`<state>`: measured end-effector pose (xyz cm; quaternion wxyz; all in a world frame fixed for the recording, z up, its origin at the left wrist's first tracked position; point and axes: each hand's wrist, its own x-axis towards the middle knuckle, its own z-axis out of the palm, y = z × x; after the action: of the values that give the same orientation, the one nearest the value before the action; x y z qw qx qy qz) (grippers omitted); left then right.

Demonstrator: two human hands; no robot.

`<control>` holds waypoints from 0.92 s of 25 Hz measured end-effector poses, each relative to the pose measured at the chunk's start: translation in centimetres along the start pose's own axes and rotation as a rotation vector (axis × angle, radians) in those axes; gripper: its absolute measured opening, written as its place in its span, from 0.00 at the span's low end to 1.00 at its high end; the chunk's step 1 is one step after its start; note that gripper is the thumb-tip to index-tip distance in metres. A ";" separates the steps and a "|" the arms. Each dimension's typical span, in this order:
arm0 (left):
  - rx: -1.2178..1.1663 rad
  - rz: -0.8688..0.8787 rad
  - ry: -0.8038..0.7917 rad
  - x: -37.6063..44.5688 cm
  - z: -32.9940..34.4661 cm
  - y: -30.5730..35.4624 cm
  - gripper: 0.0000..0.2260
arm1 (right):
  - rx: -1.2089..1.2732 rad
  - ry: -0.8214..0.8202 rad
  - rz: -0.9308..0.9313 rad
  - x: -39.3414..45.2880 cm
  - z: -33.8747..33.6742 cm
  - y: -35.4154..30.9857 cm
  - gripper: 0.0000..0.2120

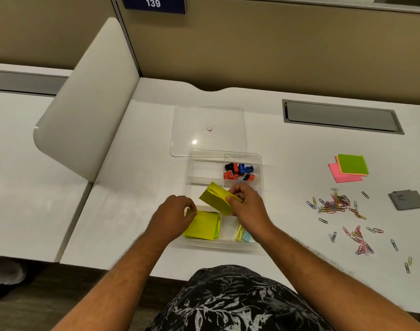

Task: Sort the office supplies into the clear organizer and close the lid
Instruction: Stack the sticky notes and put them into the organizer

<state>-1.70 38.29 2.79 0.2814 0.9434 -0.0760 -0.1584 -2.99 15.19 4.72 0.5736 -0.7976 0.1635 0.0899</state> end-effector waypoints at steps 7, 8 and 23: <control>-0.141 -0.095 0.146 0.4 -0.9 -0.7 0.14 | -0.725 -0.049 -0.691 -1.2 2.8 0.3 0.03; -0.151 -0.108 0.164 0.4 -1.0 -0.8 0.16 | -0.818 -0.105 -0.762 -1.1 3.3 0.9 0.03; 0.393 0.218 0.034 0.5 1.6 0.7 0.14 | -0.667 -0.171 -0.456 -0.7 0.1 3.3 0.08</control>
<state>-1.79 36.77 1.73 0.1087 0.9688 -0.2023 -0.0930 -4.87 14.44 1.96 0.3003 -0.9452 -0.1038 0.0746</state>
